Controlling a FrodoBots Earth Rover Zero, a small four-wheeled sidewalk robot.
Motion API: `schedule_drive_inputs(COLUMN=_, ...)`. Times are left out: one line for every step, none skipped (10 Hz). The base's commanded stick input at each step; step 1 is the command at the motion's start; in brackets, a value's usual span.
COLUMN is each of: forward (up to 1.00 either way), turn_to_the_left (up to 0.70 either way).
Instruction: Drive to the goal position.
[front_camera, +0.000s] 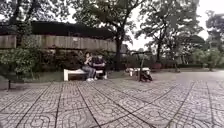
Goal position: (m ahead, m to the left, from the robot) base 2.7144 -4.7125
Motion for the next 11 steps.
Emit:
schedule_drive_inputs(forward=0.00, turn_to_the_left=-0.45)
schedule_drive_inputs(forward=0.00, turn_to_the_left=-0.45)
schedule_drive_inputs(forward=0.00, turn_to_the_left=-0.45)
schedule_drive_inputs(forward=0.00, turn_to_the_left=-0.45)
schedule_drive_inputs(forward=0.00, turn_to_the_left=-0.45)
schedule_drive_inputs(forward=0.00, turn_to_the_left=-0.45)
schedule_drive_inputs(forward=0.00, turn_to_the_left=-0.45)
schedule_drive_inputs(forward=0.00, turn_to_the_left=-0.45)
schedule_drive_inputs(forward=0.00, turn_to_the_left=-0.45)
schedule_drive_inputs(forward=0.00, turn_to_the_left=-0.45)
schedule_drive_inputs(forward=0.00, turn_to_the_left=-0.45)
